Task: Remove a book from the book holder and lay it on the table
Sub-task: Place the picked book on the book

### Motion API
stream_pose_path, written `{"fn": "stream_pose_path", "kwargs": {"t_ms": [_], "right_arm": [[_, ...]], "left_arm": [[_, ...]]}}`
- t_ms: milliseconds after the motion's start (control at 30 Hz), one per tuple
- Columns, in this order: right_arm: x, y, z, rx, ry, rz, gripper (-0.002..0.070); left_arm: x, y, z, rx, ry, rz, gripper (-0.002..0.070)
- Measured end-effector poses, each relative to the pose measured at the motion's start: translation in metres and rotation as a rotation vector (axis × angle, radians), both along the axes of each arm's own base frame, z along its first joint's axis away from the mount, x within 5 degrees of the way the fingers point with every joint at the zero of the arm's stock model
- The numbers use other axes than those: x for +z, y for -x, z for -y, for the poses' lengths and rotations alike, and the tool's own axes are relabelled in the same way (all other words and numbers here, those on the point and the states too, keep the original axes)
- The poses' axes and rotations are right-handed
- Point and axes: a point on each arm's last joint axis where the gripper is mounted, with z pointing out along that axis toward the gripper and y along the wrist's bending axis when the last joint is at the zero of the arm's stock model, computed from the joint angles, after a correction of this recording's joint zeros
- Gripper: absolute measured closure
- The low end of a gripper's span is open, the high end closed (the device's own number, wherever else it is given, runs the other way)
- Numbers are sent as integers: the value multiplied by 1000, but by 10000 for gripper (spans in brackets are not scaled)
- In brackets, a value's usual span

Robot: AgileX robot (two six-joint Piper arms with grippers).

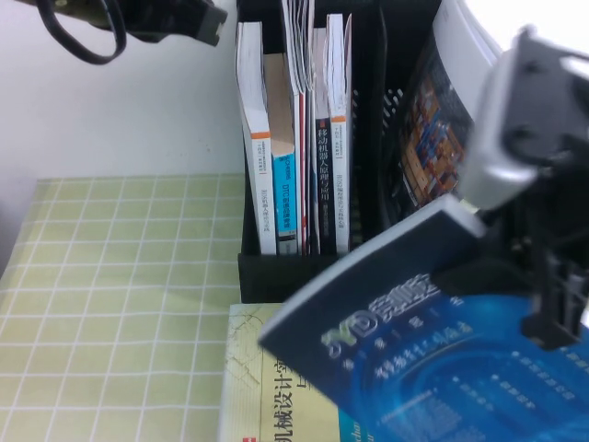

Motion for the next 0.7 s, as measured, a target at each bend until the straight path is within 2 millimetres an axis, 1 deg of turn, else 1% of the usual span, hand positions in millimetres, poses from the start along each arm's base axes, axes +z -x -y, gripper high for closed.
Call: {"fn": "stream_pose_path", "kwargs": {"t_ms": [167,233,300,367,467,567,700], "right_arm": [[-21,-39,-25,63,146,-154,548],[-26,-54,-35,91,186,-166,548],[-34,-69,-48,107,232,-151,548],[-40,-80,-61,126,287,-114,548],[-46,-85,-80,156,348,-73,548],[-52,-83,-94,181,388,-30,548],[-60,-79,-109,193,451,23,548]], "left_arm": [[-9,-2,0,1,-13,-25,678],[-10,-2,0,1,-15,-29,678],[-10,-2,0,3,-16,-31,678],[-11,-2,0,4,-18,-31,678],[-10,-2,0,6,-17,-25,678],[-10,-2,0,6,-18,-24,678],[-10,-3,-1,10,-25,-22,678]]}}
